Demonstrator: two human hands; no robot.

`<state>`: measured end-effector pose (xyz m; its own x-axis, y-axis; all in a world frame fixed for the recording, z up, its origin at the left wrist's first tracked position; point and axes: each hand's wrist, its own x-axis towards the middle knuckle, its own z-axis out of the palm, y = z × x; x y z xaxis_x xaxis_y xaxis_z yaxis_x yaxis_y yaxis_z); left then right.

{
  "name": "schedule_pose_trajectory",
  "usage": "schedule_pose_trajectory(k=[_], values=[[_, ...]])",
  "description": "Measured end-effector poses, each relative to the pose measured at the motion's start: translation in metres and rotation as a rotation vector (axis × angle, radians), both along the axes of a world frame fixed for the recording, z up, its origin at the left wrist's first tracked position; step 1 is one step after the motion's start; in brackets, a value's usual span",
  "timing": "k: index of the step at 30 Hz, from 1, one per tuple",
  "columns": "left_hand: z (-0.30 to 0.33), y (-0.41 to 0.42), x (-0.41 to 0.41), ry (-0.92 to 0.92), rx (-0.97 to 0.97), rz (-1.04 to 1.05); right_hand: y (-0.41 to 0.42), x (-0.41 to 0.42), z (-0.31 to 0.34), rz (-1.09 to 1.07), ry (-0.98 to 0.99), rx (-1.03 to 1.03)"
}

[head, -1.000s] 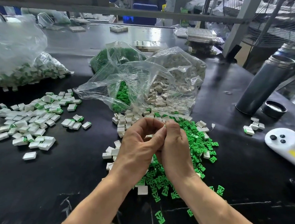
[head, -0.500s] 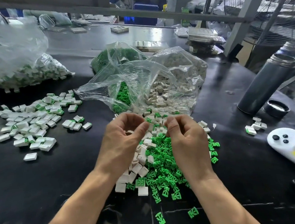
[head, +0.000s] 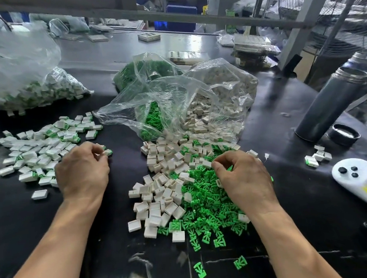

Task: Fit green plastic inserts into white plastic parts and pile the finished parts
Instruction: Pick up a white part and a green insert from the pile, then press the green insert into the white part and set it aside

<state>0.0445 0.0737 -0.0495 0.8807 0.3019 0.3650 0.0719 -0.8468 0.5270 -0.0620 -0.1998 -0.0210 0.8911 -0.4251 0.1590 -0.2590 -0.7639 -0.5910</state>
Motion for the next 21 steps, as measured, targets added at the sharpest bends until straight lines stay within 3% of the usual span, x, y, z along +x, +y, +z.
schedule_pose_trajectory(k=[5,9,12,16,21], values=[[0.007,-0.012,-0.006,-0.091,-0.123,-0.158,-0.001,-0.002,-0.002,0.14,-0.018,0.021],[0.022,-0.036,-0.026,0.166,-0.304,-0.565,-0.003,-0.003,0.001,0.259,0.04,0.014],[0.026,-0.051,-0.046,0.307,-0.277,-0.82,-0.006,-0.006,0.005,0.332,0.103,0.02],[0.024,-0.069,-0.056,0.272,-0.154,-0.903,-0.001,-0.008,0.005,0.383,0.149,-0.042],[0.018,-0.082,-0.057,0.265,-0.013,-0.847,0.009,-0.005,-0.001,0.356,0.123,-0.101]])
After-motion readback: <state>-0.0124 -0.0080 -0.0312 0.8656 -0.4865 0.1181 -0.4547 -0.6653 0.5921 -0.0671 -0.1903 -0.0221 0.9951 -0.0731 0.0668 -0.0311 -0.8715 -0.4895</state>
